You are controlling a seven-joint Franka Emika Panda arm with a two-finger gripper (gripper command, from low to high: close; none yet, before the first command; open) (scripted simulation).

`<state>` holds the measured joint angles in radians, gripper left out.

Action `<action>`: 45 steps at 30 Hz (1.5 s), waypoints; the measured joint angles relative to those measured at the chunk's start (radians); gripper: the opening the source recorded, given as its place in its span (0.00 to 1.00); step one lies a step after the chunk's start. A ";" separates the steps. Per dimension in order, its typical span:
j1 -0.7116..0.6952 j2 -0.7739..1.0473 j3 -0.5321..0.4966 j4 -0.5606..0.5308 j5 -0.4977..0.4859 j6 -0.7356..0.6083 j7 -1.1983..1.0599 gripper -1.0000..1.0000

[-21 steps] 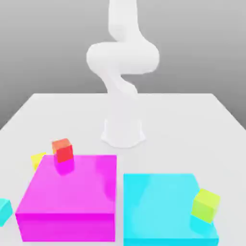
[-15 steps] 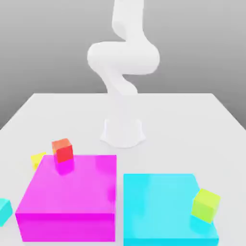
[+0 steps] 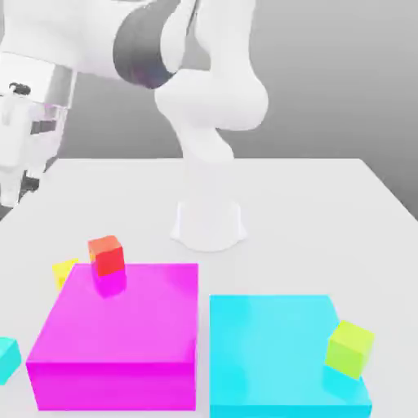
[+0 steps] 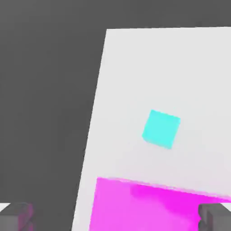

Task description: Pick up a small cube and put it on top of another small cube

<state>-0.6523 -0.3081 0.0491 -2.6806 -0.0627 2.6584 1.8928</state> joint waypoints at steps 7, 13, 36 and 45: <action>-0.154 0.144 -0.031 -0.113 -0.001 0.106 0.309 0.50; -0.251 0.268 -0.083 -0.204 0.048 0.201 0.529 0.50; -0.273 0.303 -0.062 -0.202 0.065 0.221 0.552 0.00; -0.200 0.419 0.014 0.094 0.054 0.027 0.599 0.00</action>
<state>-0.8524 0.1108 0.0635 -2.5863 -0.0084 2.6849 2.4919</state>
